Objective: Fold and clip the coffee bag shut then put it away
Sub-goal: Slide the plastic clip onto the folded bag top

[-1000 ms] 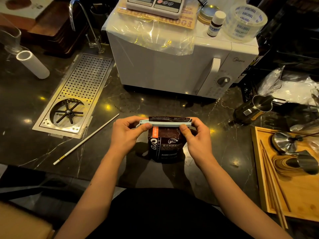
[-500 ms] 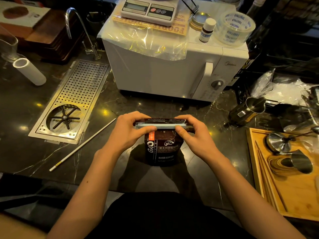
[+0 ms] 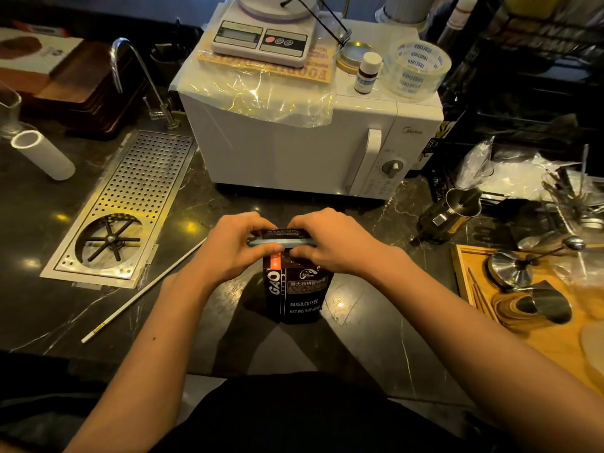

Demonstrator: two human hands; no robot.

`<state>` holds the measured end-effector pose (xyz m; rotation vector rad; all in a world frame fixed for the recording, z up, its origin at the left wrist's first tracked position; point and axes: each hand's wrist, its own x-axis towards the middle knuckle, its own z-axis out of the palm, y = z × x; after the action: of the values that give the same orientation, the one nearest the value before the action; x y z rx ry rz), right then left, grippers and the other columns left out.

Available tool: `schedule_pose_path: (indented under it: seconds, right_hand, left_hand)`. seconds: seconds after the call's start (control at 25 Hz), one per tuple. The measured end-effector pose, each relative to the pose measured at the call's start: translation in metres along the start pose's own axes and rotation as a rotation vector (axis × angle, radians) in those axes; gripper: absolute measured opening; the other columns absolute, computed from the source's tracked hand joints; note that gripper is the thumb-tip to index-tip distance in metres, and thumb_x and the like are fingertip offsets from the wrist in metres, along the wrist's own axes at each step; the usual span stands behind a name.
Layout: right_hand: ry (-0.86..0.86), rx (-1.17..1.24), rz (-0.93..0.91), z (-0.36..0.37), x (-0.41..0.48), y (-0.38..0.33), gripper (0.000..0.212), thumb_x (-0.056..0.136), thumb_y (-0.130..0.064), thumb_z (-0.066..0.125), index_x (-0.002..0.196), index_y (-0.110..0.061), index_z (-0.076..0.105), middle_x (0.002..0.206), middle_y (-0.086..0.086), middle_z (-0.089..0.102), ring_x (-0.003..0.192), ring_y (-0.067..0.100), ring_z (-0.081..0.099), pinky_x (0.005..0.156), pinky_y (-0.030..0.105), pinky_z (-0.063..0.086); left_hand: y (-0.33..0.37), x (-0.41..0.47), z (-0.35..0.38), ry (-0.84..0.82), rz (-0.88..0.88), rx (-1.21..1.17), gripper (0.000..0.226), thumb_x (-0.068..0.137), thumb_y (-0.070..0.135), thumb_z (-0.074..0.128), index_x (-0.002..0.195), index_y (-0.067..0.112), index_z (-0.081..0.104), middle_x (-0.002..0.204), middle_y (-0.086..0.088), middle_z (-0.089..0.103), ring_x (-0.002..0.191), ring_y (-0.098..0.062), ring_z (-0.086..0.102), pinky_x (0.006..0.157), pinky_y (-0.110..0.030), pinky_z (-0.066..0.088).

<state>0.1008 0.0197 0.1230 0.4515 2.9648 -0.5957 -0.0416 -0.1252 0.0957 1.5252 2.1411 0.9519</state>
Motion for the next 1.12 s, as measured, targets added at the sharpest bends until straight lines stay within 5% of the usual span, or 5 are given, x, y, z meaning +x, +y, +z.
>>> schedule_pose_path:
  seconds: [0.36,0.72,0.96,1.12]
  right_hand:
    - [0.182,0.056,0.078,0.019,-0.009,-0.008,0.02,0.087,-0.035,0.065,0.107,-0.029,0.067,0.096,-0.005,0.074,0.093,0.022,0.067,0.076,0.04,0.053]
    - [0.205,0.367,0.186,0.015,-0.021,0.005,0.022,0.084,-0.03,0.074,0.104,-0.021,0.074,0.095,-0.002,0.075,0.091,0.016,0.067,0.083,0.041,0.054]
    - [0.27,0.502,0.189,0.022,-0.024,0.01,0.023,0.084,-0.019,0.075,0.107,-0.016,0.073,0.096,-0.004,0.073,0.089,0.009,0.064,0.079,0.018,0.047]
    - [0.42,0.636,0.207,0.037,-0.031,0.011,0.023,0.078,-0.013,0.08,0.1,-0.016,0.075,0.089,-0.011,0.071,0.084,0.005,0.067,0.079,0.02,0.052]
  left_hand:
    - [0.003,-0.008,0.005,0.023,0.013,-0.016,0.021,0.083,0.02,0.075,0.1,0.009,0.074,0.084,-0.005,0.064,0.078,-0.018,0.059,0.068,-0.031,0.047]
    - [-0.001,-0.011,0.009,0.04,0.018,-0.049,0.019,0.082,0.021,0.076,0.099,0.013,0.074,0.083,-0.001,0.064,0.079,-0.012,0.059,0.067,-0.025,0.045]
    - [-0.006,-0.008,0.012,0.07,-0.028,-0.108,0.021,0.081,0.02,0.078,0.101,0.016,0.075,0.084,0.002,0.065,0.081,-0.007,0.06,0.067,-0.021,0.044]
    - [-0.012,-0.009,0.018,0.089,-0.065,-0.163,0.023,0.078,0.02,0.08,0.101,0.016,0.075,0.084,-0.001,0.067,0.079,-0.012,0.062,0.068,-0.022,0.046]
